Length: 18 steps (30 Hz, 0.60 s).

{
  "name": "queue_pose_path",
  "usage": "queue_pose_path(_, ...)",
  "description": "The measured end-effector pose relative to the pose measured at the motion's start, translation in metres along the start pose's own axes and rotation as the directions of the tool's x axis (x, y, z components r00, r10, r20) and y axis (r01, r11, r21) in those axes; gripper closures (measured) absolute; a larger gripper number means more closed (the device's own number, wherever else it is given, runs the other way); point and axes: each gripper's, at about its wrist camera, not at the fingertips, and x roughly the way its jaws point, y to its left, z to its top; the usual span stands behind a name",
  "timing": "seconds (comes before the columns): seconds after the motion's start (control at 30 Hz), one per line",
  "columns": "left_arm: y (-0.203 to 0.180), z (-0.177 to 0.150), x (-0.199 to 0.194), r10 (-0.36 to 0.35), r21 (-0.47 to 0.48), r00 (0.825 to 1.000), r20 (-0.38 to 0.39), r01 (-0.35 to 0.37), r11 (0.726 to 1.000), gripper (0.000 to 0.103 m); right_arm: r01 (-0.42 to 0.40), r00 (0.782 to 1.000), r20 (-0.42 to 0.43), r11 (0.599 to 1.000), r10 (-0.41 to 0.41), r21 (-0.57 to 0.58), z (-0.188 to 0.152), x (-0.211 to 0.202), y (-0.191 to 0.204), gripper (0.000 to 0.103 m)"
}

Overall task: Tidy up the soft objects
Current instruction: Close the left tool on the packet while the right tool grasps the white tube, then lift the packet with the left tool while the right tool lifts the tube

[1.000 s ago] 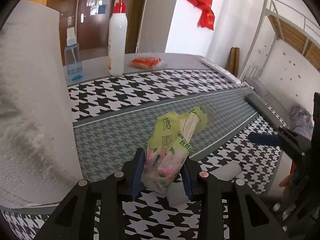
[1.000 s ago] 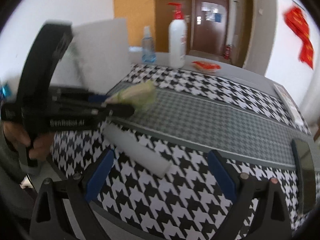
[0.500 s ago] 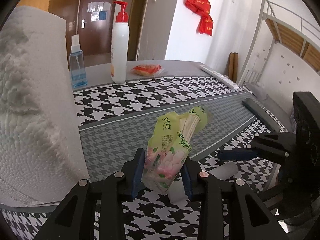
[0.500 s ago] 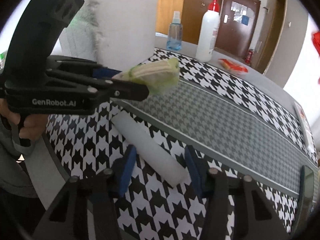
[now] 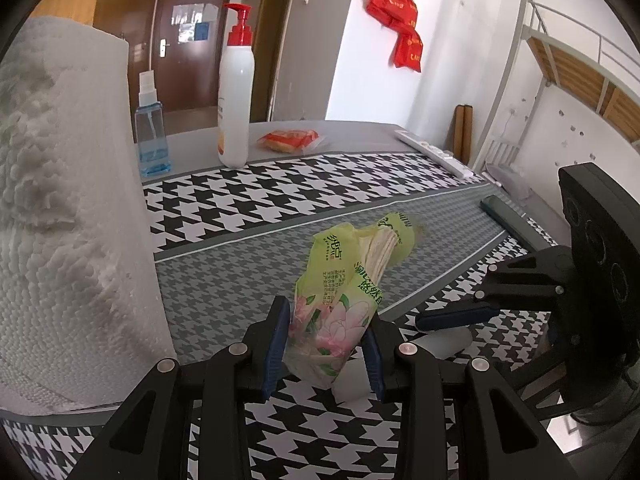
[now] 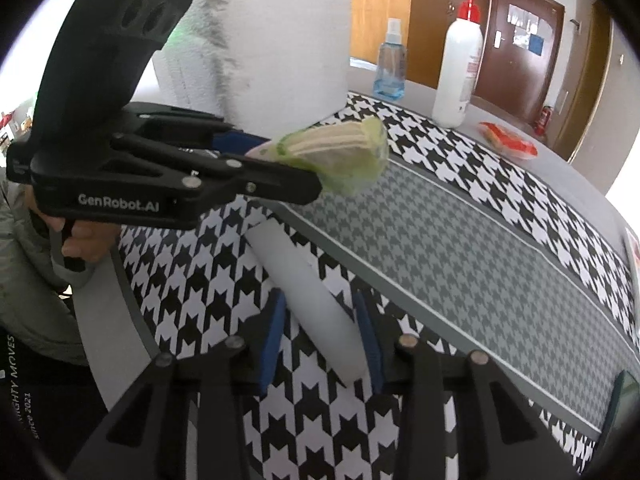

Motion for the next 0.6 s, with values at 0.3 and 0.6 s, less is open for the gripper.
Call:
queue_pose_path(0.3,0.001,0.000,-0.001,0.000,-0.003,1.000,0.007,0.000,1.000,0.067,0.044,0.999,0.009,0.998,-0.044,0.039,0.000,-0.004,0.006,0.080)
queue_pose_path(0.6,-0.001,0.002,-0.009,0.000,0.000,0.999,0.039,0.000,1.000,0.067,0.052,0.997,0.042,0.976,-0.062,0.214,-0.011,-0.021,-0.011,0.083)
